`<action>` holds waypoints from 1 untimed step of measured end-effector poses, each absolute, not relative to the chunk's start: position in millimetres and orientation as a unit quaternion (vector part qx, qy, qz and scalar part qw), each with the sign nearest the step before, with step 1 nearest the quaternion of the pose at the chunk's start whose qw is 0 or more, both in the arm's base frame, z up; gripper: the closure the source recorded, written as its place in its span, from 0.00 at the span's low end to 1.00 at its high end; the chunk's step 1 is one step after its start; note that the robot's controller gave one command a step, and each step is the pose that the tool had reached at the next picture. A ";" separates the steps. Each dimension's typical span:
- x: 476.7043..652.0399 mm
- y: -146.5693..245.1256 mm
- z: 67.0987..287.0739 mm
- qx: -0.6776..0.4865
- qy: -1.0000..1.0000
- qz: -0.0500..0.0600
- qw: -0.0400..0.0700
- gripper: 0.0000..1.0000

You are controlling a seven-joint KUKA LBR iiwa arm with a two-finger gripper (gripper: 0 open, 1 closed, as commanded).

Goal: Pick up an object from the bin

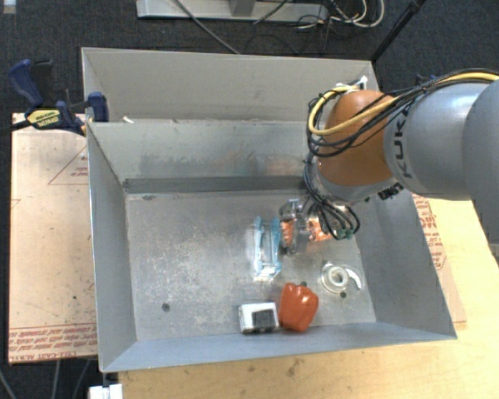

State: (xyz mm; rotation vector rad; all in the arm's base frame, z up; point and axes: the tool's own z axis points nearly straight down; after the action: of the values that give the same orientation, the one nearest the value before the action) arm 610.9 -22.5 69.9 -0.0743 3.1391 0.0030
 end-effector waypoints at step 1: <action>610.9 -22.6 69.9 -0.024 1.000 0.001 0.001 1.00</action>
Offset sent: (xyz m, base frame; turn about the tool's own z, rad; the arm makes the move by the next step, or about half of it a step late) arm -0.0056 0.0323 0.0654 -0.0398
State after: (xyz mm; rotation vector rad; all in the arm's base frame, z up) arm 610.9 -22.6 69.9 -0.0740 3.1391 0.0030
